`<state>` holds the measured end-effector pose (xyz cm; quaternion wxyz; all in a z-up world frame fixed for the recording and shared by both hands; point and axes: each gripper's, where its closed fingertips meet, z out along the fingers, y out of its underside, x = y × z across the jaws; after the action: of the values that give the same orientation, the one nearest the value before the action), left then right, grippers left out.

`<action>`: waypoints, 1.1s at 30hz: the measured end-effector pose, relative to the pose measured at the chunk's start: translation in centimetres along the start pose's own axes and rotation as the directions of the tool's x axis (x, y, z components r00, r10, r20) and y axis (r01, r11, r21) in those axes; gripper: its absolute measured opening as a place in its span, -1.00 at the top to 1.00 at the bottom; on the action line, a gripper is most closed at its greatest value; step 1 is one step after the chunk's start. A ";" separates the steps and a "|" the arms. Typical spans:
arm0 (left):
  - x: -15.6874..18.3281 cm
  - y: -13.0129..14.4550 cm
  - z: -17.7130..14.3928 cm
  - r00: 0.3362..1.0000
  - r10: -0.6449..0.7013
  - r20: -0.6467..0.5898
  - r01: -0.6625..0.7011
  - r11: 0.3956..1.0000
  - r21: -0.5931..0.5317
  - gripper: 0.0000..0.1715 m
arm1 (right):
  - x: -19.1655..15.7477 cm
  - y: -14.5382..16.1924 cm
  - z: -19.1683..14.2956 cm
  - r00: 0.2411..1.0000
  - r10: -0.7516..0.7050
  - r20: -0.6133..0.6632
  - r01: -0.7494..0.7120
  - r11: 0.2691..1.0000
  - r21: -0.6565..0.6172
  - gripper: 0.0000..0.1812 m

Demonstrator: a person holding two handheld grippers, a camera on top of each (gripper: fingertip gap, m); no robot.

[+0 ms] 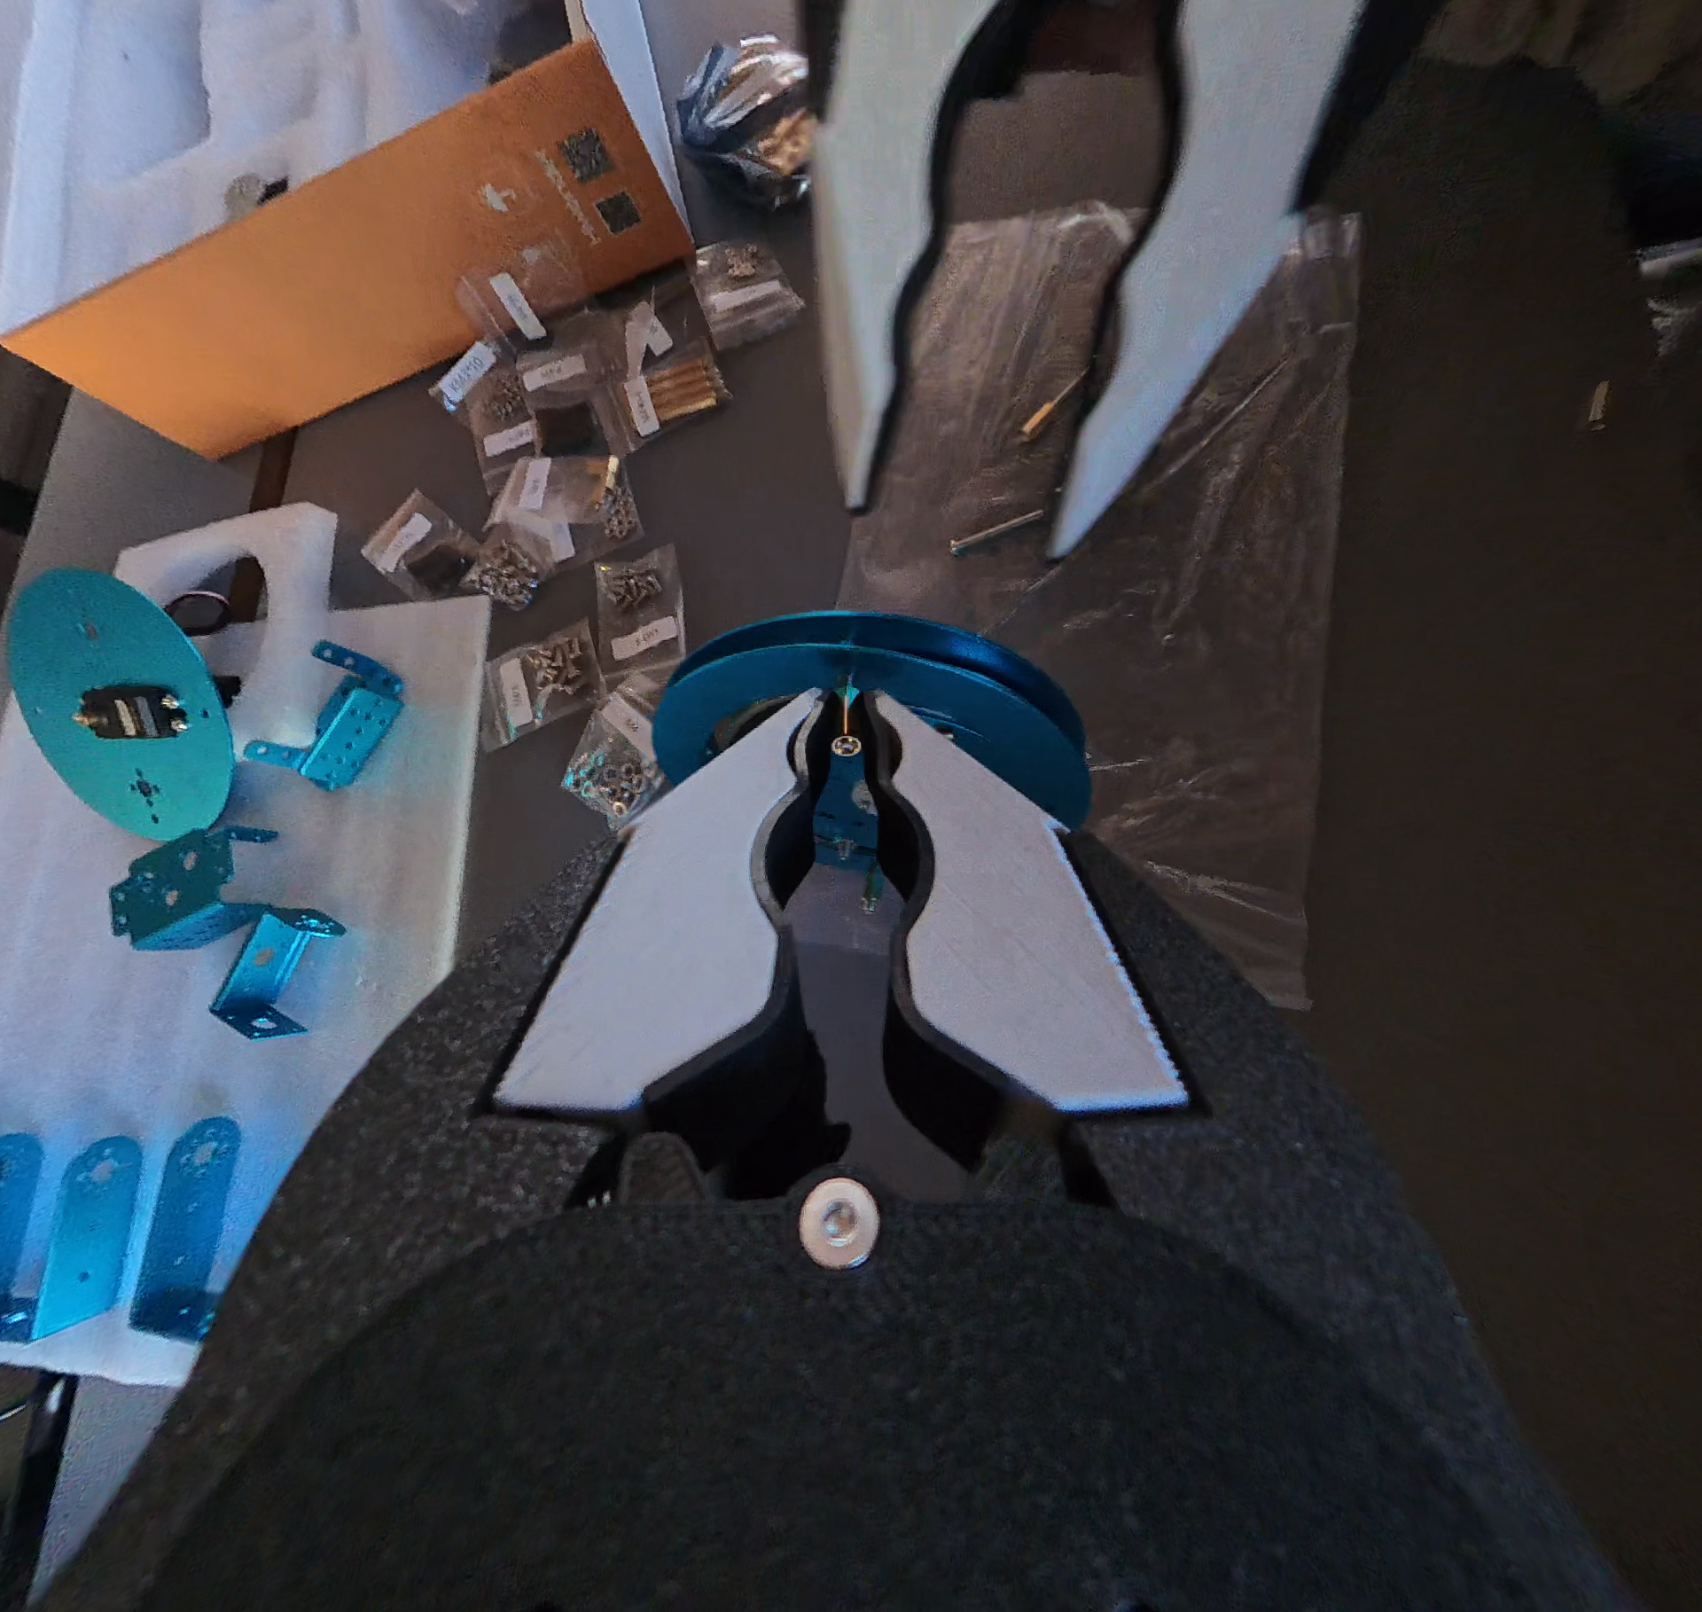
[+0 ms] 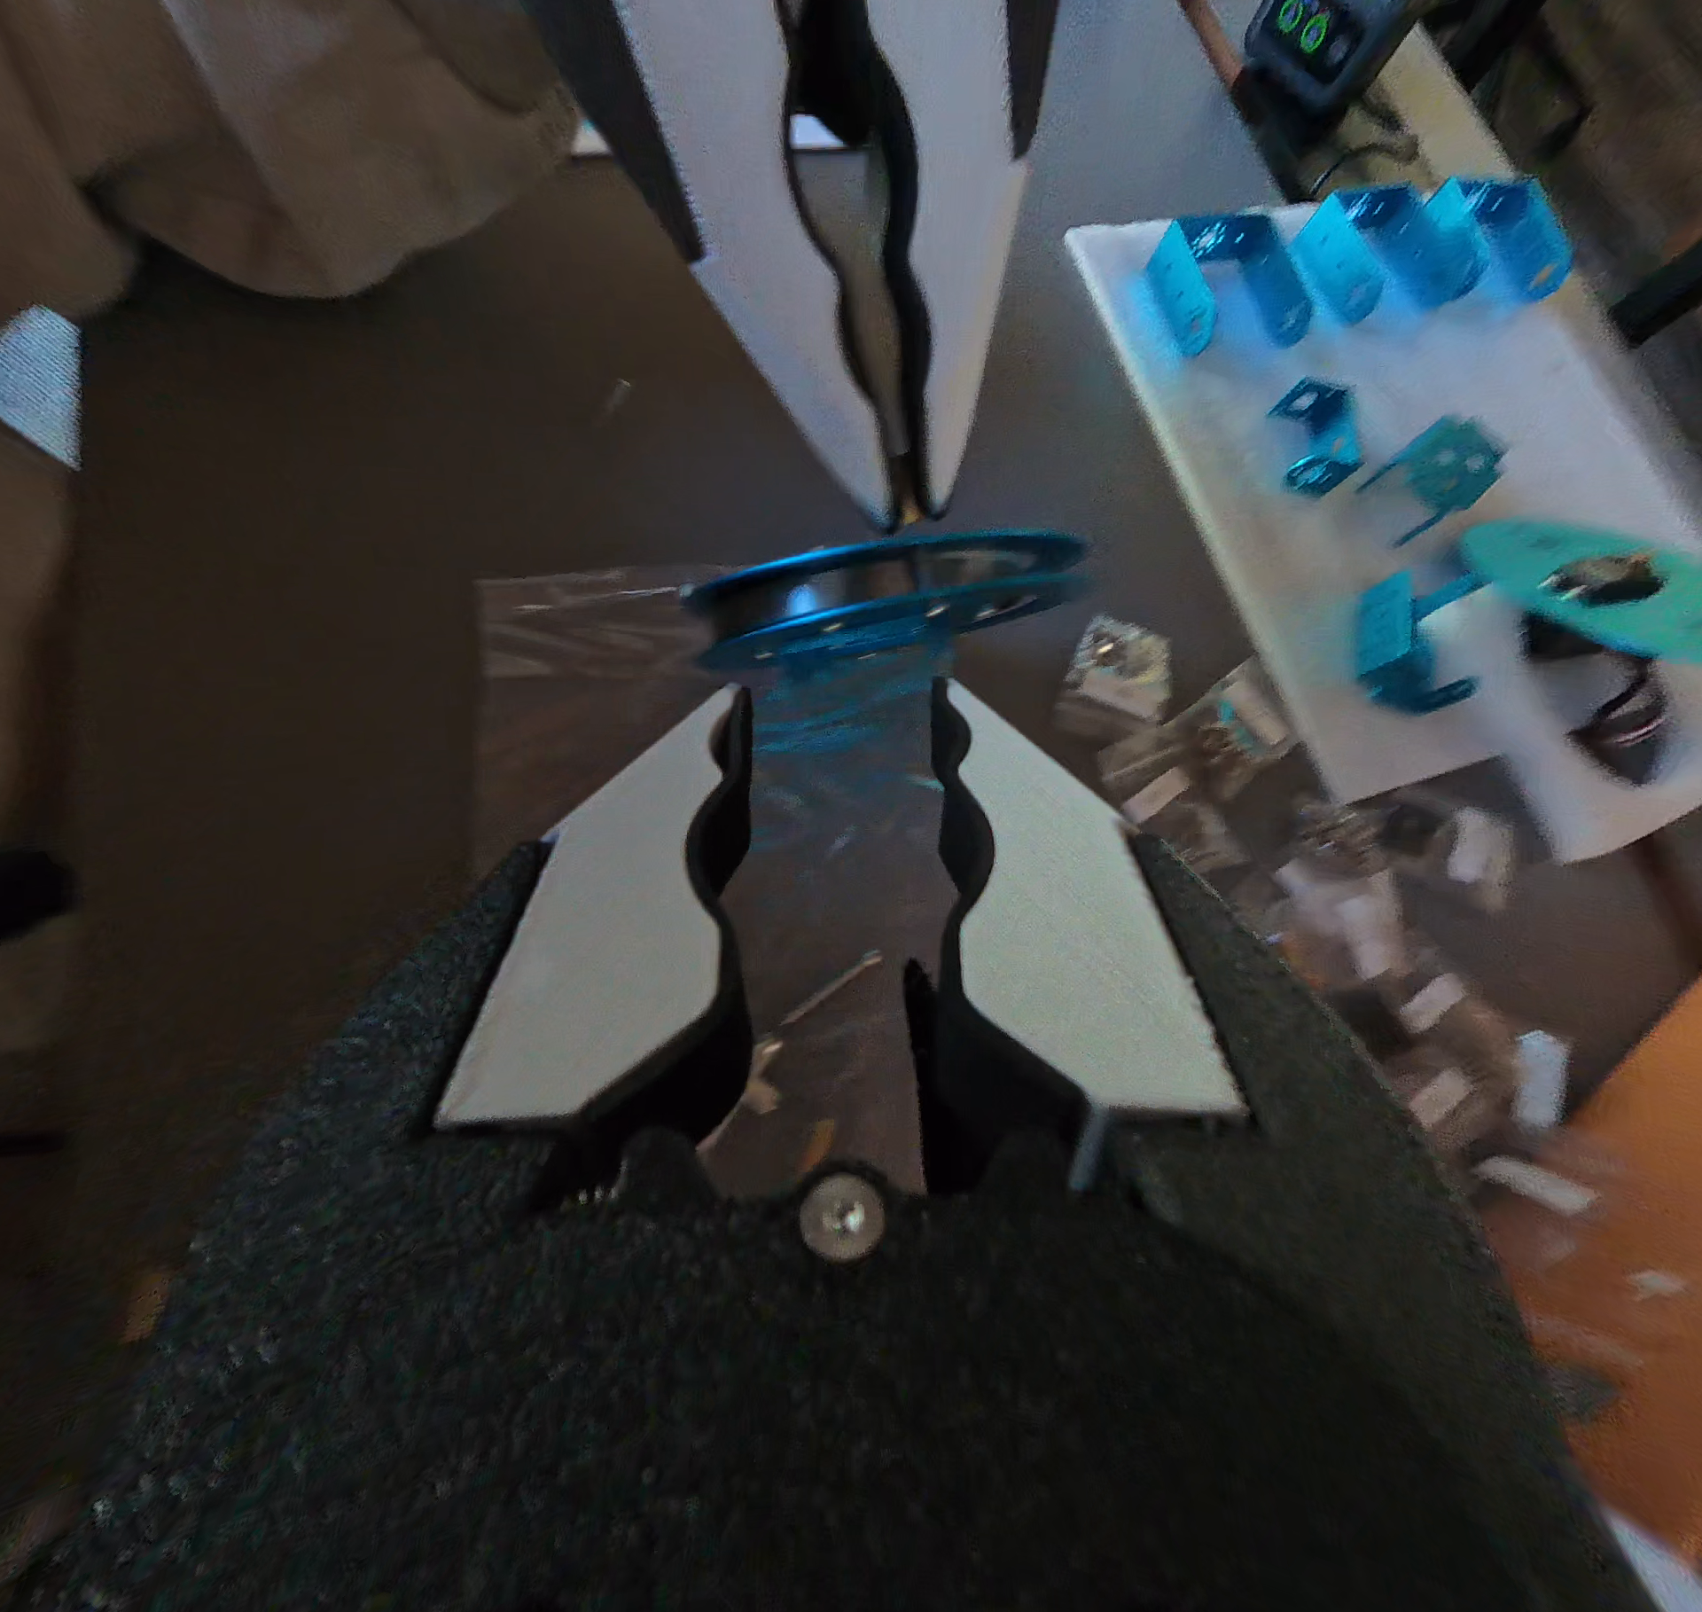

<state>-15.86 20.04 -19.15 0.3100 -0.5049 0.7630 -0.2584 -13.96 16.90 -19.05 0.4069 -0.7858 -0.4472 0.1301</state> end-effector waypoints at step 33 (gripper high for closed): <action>1.8 1.9 -1.3 0.956 -0.286 -0.062 0.292 0.951 0.106 0.89 | 0.2 -1.7 4.7 0.762 -0.623 -0.176 0.598 0.781 -0.179 0.96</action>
<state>-18.55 19.18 -20.00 0.2798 -0.5866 0.6717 -0.3556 -17.54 20.01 -20.75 0.4300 -0.6281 -0.6363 -0.1249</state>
